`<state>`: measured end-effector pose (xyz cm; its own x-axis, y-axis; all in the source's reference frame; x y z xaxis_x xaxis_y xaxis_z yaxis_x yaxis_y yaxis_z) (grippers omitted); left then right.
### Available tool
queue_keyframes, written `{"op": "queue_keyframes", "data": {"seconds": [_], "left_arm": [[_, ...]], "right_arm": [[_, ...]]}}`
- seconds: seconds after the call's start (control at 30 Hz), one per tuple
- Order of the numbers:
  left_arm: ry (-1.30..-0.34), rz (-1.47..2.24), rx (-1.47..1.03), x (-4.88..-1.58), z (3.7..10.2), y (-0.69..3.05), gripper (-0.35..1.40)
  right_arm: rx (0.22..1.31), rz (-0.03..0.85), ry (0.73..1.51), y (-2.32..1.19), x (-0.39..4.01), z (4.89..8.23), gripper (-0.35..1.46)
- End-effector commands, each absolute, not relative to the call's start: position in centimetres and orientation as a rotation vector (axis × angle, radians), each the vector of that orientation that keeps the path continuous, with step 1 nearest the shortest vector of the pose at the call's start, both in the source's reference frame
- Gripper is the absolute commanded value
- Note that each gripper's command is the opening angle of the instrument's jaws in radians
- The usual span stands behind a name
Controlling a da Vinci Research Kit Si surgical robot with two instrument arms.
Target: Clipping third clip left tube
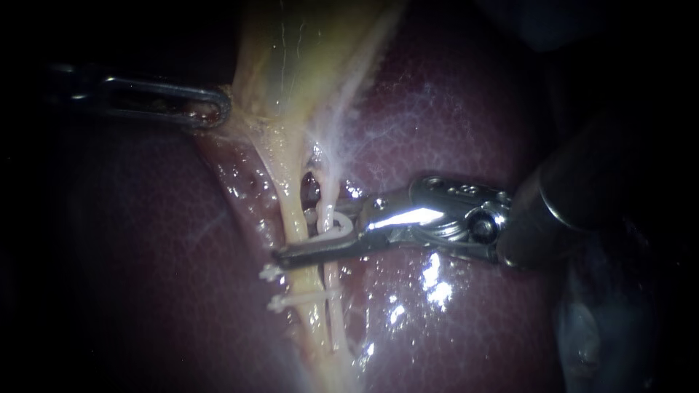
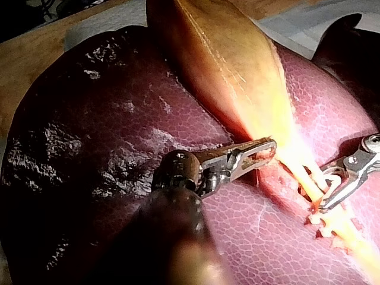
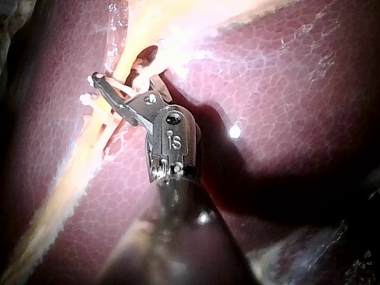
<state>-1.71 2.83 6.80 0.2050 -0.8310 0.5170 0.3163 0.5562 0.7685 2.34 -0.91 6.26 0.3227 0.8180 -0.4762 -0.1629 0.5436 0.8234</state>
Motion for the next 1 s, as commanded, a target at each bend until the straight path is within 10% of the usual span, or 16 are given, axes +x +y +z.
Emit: {"op": "queue_keyframes", "data": {"seconds": [0.03, 1.0], "left_arm": [[-1.087, -0.862, 0.574, -1.71, 6.81, 2.83, -0.35], [-1.087, -0.86, 0.576, -1.67, 6.83, 2.83, -0.35]], "right_arm": [[0.753, 0.73, 1.049, -0.91, 2.34, 6.26, 0.5], [0.69, 0.673, 1.029, -0.77, 1.58, 5.84, 0.5]]}}
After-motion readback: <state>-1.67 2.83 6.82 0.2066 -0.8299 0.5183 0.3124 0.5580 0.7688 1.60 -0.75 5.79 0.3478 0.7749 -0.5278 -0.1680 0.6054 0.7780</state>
